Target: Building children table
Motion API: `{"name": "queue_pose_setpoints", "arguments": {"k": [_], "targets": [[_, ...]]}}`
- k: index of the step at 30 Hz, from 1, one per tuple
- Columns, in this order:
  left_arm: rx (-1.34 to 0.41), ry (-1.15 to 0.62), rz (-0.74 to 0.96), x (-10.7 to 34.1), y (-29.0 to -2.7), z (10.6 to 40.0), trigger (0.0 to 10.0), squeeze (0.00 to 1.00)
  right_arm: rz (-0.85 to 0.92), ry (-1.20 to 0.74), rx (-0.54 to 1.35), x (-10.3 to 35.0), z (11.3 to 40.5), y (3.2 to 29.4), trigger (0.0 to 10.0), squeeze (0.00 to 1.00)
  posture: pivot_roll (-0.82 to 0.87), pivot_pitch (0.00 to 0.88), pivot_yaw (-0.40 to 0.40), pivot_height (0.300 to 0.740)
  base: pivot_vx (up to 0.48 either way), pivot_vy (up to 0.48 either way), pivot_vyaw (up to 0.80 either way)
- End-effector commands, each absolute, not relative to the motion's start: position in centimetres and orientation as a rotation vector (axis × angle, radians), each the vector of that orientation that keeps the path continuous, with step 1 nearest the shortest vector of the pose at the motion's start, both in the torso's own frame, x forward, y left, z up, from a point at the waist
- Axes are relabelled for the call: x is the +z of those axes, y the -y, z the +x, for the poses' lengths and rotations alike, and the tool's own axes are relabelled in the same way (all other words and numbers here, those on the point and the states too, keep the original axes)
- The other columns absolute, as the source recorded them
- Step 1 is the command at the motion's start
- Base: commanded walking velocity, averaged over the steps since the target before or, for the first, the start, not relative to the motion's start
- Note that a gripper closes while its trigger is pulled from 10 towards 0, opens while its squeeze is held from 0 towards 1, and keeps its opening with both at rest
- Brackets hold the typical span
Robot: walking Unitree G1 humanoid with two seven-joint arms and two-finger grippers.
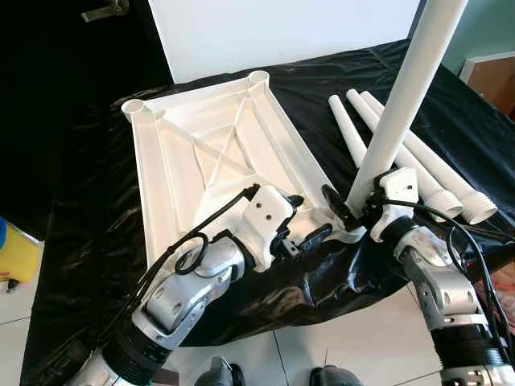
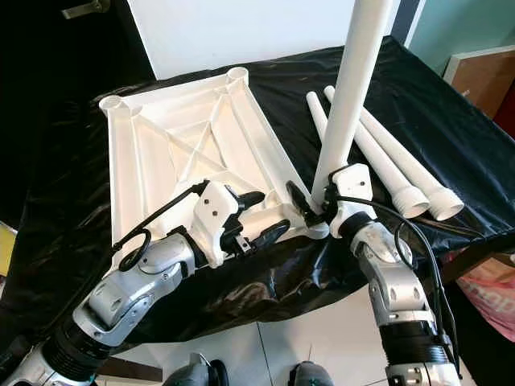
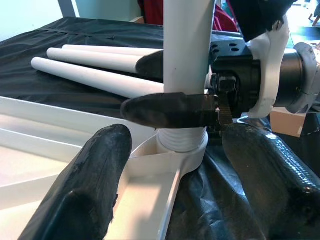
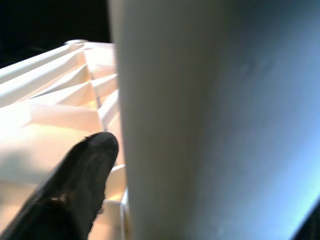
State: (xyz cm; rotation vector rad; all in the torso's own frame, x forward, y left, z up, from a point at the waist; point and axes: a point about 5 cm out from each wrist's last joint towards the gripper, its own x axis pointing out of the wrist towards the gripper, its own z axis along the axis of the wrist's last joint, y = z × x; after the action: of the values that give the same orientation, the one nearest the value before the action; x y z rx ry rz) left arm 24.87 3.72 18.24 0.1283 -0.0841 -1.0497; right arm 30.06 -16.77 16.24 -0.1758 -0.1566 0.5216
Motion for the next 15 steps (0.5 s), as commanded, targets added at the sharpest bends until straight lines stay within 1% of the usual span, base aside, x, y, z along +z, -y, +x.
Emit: {"name": "queue_pose_setpoints", "arguments": {"k": [1,3,4,14,15], "targets": [[-1.187,0.09,0.144,18.3,-3.6,24.4,10.0,0.0,-0.195,0.124,0.574,15.6,30.4,16.5,1.6,0.0,-0.08,0.117,0.067,0.74,0.0,0.0,0.0],[-1.187,0.09,0.144,18.3,-3.6,24.4,10.0,0.0,-0.195,0.124,0.574,15.6,30.4,16.5,1.6,0.0,-0.08,0.117,0.067,0.74,0.0,0.0,0.0],[-1.187,0.09,0.145,18.4,-3.6,24.4,10.0,0.0,-0.198,0.116,0.58,15.5,30.5,16.8,0.0,0.0,-0.08,0.117,0.067,0.74,0.0,0.0,0.0],[-1.185,0.092,0.147,18.4,-3.8,24.4,10.0,0.0,-0.207,0.035,0.568,13.7,30.5,17.9,0.0,0.0,-0.08,0.113,0.068,0.74,0.0,0.0,0.0],[-1.186,0.092,0.147,18.4,-3.8,24.4,10.0,0.0,-0.205,0.029,0.561,13.5,30.5,18.1,1.1,0.0,-0.08,0.113,0.068,0.74,0.0,0.0,0.0]]}}
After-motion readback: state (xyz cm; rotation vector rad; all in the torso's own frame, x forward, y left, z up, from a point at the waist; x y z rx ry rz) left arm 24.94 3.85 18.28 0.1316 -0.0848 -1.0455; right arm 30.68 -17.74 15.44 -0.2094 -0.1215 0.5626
